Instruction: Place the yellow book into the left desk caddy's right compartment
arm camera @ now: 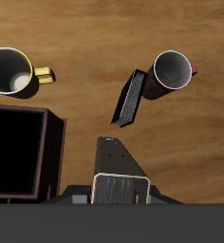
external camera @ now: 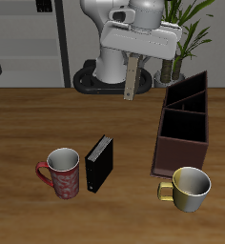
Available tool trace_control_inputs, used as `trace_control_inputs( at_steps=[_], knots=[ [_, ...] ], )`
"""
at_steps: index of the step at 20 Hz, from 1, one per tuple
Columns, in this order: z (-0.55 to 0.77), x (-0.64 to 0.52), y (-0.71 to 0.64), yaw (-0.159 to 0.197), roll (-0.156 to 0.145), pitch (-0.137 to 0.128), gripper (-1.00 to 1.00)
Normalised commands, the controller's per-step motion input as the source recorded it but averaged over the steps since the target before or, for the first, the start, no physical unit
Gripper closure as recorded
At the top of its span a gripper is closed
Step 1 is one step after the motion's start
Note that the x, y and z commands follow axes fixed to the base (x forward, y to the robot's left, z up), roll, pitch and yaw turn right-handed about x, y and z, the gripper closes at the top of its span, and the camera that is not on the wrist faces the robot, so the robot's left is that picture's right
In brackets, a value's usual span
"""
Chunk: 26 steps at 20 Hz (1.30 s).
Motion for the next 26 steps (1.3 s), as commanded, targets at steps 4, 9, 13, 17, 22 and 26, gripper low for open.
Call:
trace_control_inputs(
  at_steps=[4,9,13,17,22,26],
  knots=[
    [-0.02,0.32,0.52,0.014,0.061,0.021,1.00],
    [-0.10,0.18,0.49,-0.020,0.058,0.025,1.00],
    [-0.08,0.16,0.38,0.003,0.057,0.019,1.00],
    [0.00,0.16,0.22,-0.017,0.038,0.015,1.00],
    [-0.07,0.05,0.20,0.000,0.013,0.015,1.00],
    [-0.07,0.06,0.24,-0.003,0.013,0.017,1.00]
  ],
)
